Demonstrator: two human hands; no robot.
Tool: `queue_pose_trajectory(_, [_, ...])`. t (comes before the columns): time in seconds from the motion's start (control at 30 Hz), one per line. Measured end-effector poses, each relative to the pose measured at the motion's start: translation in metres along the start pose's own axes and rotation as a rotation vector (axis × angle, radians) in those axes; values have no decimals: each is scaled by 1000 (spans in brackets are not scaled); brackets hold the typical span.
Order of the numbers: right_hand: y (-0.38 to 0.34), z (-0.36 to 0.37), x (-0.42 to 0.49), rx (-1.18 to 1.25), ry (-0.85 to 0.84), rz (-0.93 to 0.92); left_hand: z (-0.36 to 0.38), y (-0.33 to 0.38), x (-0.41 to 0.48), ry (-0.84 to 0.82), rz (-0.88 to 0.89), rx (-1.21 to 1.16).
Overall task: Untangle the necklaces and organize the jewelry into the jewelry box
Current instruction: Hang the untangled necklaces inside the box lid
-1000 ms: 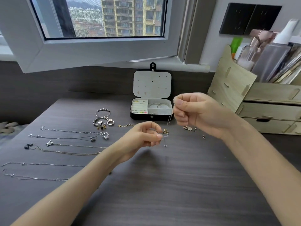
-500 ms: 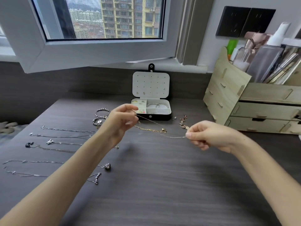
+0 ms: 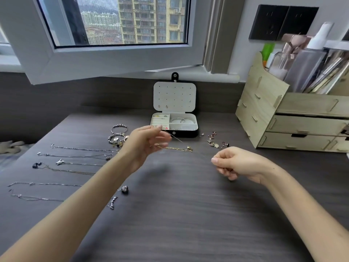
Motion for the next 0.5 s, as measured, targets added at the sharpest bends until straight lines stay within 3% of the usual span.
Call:
queue_pose_trajectory(0.07, [2, -1, -2, 22, 6, 9, 2, -5, -3, -14, -36, -51])
queue_pose_trajectory(0.17, [7, -1, -2, -5, 22, 43, 1, -17, -6, 28, -63, 123])
queue_pose_trajectory(0.3, [11, 5, -1, -68, 53, 71, 5, -33, -7, 32, -122, 480])
queue_pose_trajectory(0.4, [12, 9, -2, -151, 85, 71, 6, -34, -4, 55, -42, 824])
queue_pose_trajectory(0.5, [13, 11, -3, -192, 108, 60, 6, -31, -3, 40, -1, 1022])
Point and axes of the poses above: each hand's wrist, its own x-axis towards the middle knuckle, its own z-axis out of the palm, y = z × x, the point moved 4 cm from there along x, towards the middle knuckle, and after that the axes turned 3 degrees about y, right-handed, at the moved point
